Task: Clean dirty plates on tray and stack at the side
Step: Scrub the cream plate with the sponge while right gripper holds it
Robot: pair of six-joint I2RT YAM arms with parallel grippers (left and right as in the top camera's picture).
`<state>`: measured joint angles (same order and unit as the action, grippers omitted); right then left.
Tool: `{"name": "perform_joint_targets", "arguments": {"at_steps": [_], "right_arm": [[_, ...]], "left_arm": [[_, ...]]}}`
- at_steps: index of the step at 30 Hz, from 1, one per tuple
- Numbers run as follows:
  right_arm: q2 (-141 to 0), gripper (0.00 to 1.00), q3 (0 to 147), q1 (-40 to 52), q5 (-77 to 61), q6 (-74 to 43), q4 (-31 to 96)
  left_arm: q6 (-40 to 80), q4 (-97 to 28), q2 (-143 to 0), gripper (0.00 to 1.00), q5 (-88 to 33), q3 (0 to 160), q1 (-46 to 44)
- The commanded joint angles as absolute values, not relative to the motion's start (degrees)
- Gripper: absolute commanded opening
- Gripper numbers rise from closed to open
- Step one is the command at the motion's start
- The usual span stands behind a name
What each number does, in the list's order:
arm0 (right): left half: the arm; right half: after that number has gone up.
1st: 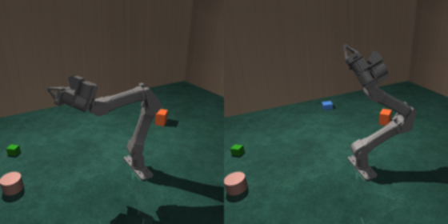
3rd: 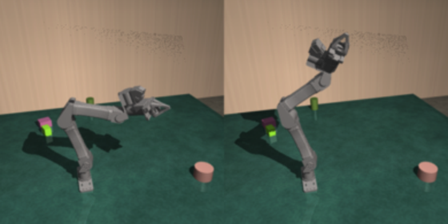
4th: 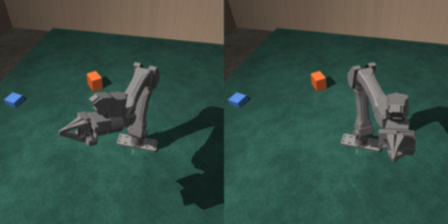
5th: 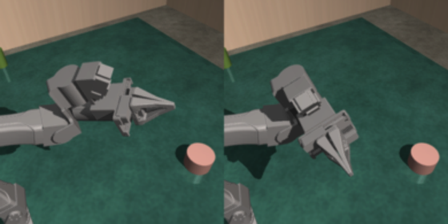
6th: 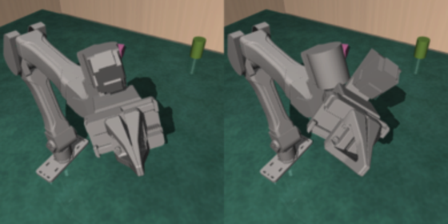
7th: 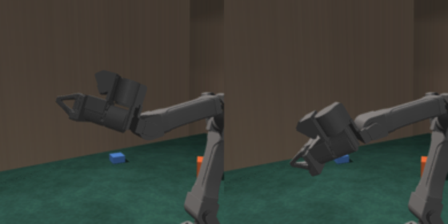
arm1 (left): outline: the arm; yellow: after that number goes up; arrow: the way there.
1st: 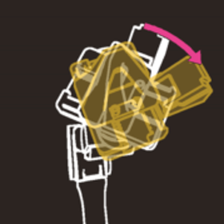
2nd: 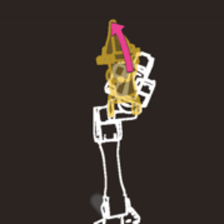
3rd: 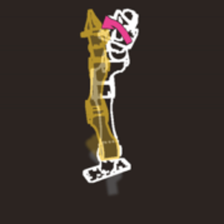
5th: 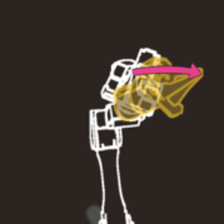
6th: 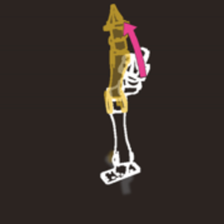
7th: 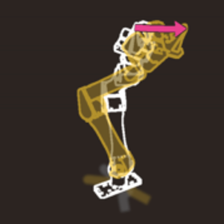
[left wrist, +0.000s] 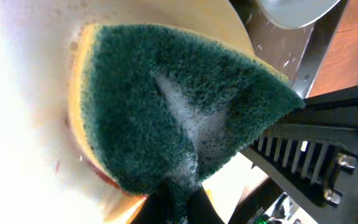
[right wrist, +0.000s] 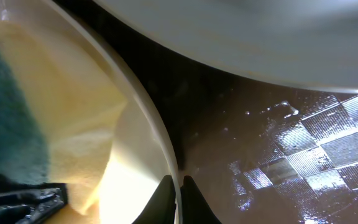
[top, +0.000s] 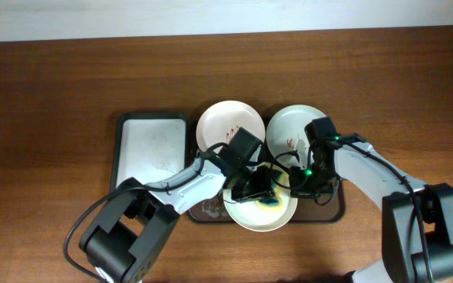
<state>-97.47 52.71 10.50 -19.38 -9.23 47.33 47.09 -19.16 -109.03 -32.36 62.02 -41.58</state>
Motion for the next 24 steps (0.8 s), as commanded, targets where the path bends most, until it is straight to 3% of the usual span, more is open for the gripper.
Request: {"name": "perform_joint_targets", "arguments": {"at_steps": [1, 16, 24], "right_arm": [[-97.93, 0.06, 53.41, 10.87, -19.05, -9.50, 47.09], [-97.93, 0.07, 53.41, 10.87, -19.03, -9.50, 47.31], [-97.93, 0.04, 53.41, 10.87, -18.81, -9.50, 47.99]], "left_arm": [[52.01, -19.77, -109.84, 0.00, -28.12, 59.61, -44.53], [53.54, -24.60, -109.82, 0.00, -8.08, 57.25, -44.07], [53.49, -26.11, -109.82, 0.00, -7.42, 57.25, -40.51]]}}
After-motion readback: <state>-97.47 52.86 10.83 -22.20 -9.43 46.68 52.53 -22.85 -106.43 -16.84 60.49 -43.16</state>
